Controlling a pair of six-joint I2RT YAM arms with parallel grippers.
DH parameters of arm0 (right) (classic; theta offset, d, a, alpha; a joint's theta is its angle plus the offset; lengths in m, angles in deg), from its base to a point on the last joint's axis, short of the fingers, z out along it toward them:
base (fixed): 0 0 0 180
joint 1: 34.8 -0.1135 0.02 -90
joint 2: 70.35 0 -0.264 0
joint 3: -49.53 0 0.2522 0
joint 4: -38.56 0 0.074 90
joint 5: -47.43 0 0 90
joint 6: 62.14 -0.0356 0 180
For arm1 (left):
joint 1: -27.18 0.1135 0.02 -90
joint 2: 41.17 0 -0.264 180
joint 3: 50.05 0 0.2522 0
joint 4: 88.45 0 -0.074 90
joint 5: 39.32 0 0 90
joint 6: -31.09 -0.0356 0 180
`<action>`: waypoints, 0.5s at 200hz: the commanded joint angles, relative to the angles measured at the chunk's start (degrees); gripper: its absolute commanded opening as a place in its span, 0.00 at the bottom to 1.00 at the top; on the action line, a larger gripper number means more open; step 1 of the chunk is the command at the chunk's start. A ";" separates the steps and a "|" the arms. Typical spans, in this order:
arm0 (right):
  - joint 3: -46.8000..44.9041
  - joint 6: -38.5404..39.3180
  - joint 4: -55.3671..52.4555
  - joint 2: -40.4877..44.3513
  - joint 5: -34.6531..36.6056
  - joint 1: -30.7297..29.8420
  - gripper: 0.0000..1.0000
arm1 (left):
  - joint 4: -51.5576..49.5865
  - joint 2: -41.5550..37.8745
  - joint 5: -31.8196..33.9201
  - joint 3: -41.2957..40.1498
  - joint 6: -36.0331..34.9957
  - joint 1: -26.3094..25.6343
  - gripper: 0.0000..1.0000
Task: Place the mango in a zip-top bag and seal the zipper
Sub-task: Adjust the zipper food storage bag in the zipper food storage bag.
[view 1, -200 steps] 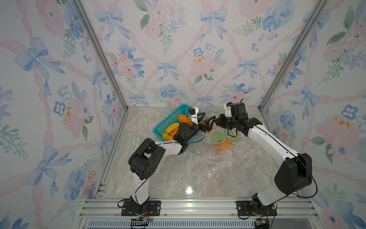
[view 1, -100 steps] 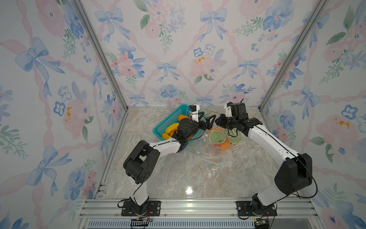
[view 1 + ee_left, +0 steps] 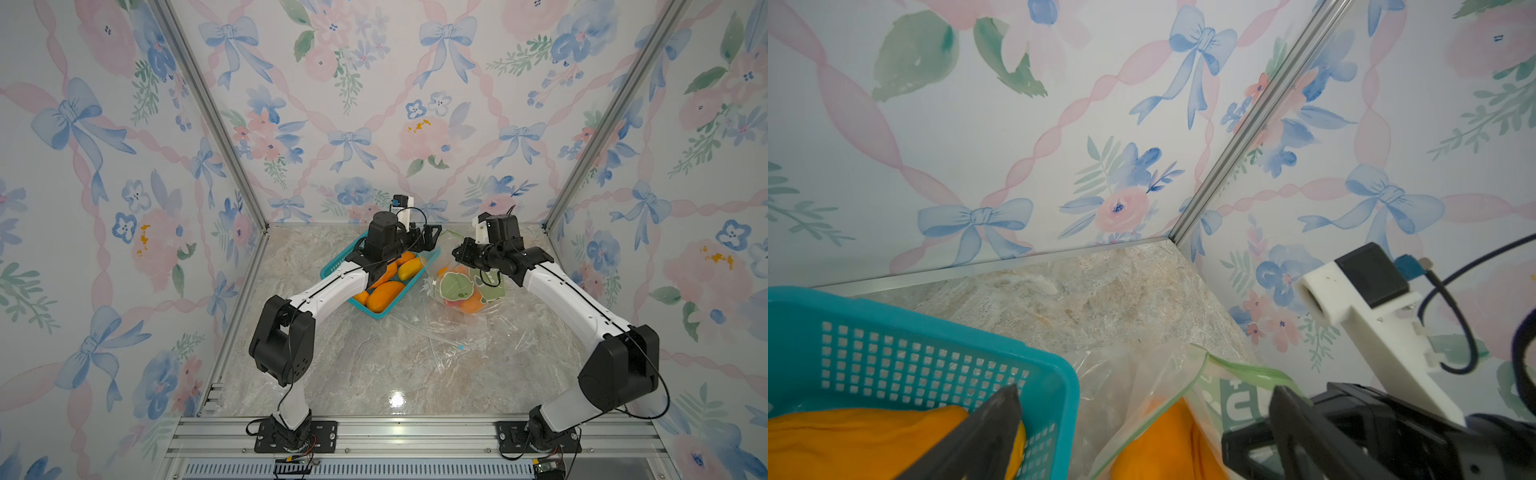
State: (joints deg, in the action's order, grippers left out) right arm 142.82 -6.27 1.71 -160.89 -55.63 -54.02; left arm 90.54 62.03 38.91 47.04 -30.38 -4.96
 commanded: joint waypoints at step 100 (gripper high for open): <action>0.45 -1.29 0.49 1.77 1.09 1.16 0.00 | -4.11 -15.76 3.15 -17.94 -1.81 -4.15 0.95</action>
State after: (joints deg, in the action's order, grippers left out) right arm 142.82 -7.12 1.71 -160.89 -55.21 -53.47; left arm 86.89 48.48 42.89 31.91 -30.44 -6.29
